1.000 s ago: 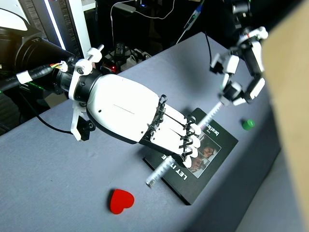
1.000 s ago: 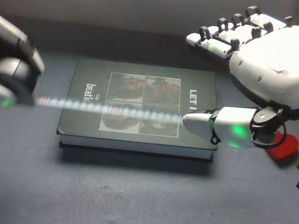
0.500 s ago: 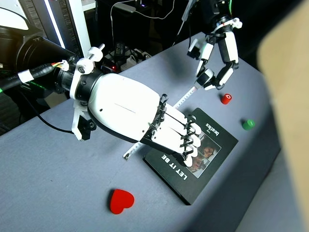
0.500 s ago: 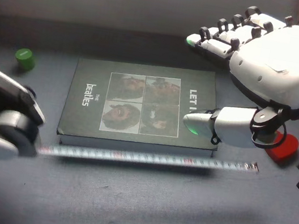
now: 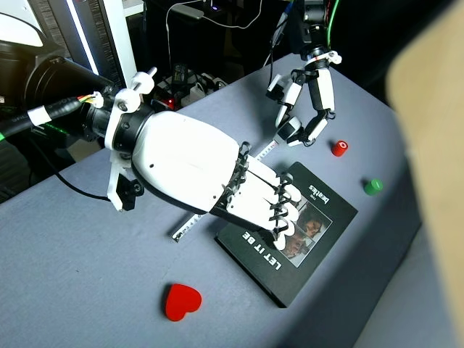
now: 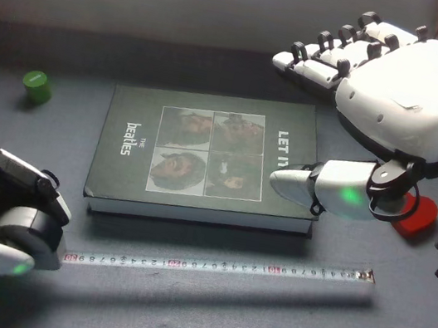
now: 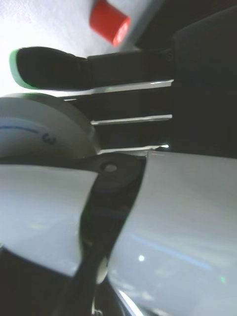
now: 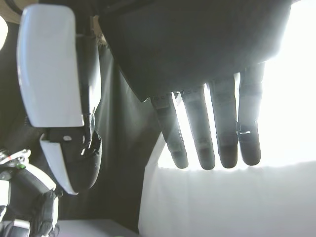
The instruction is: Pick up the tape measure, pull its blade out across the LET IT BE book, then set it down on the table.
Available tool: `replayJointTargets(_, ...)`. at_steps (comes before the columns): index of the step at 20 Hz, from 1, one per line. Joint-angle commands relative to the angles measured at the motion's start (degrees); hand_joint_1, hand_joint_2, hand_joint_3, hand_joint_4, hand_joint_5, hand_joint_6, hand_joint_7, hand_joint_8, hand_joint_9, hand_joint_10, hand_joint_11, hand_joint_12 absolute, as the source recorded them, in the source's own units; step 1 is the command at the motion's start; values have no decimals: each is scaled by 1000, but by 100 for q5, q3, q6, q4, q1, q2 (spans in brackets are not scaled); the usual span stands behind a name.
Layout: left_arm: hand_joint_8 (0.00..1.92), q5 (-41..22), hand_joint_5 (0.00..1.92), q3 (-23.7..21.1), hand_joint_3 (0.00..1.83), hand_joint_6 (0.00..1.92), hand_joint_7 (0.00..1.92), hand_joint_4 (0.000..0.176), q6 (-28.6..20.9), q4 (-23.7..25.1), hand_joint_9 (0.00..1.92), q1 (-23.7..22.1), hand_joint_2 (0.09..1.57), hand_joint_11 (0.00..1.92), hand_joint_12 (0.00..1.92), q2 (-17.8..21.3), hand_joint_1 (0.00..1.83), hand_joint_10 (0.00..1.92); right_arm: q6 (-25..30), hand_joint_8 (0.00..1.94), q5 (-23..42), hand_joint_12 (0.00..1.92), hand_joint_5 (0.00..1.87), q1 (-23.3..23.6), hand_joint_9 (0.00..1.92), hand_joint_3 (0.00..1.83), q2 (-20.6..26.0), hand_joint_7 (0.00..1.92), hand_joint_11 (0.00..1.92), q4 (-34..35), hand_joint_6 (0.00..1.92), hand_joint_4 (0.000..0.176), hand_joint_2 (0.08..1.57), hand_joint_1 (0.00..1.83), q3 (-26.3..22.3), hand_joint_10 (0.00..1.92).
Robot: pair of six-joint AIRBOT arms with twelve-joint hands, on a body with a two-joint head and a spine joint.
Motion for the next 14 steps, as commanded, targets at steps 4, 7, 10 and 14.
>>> replayJointTargets(4, 886, -764, 924, 60, 0, 802, 986, 0, -82, 63, 976, 32, 1083, 959, 1402, -116, 1494, 1060, 17, 4, -218, 691, 146, 54, 194, 0, 15, 170, 0, -335, 5, 39, 1084, 268, -14, 5)
replayJointTargets(7, 883, -852, 940, 84, 0, 857, 1008, 0, -106, 121, 1003, 106, 1091, 990, 1104, -152, 1407, 1138, 17, 2, -218, 716, 146, 54, 199, 0, 16, 172, 0, -336, 2, 39, 1083, 270, -14, 5)
replayJointTargets(10, 869, -929, 953, 60, 1, 862, 1019, 0, -110, 129, 1020, 196, 1089, 1070, 896, -160, 1386, 1138, 17, 3, -216, 718, 148, 55, 199, 0, 16, 174, 0, -336, 2, 39, 1080, 276, -15, 4)
replayJointTargets(14, 884, -1038, 950, 21, 0, 864, 1013, 0, -127, 128, 1012, 314, 1092, 1040, 904, -133, 1385, 1149, 17, 3, -216, 733, 148, 56, 209, 0, 16, 181, 0, -337, 1, 39, 1077, 276, -15, 5)
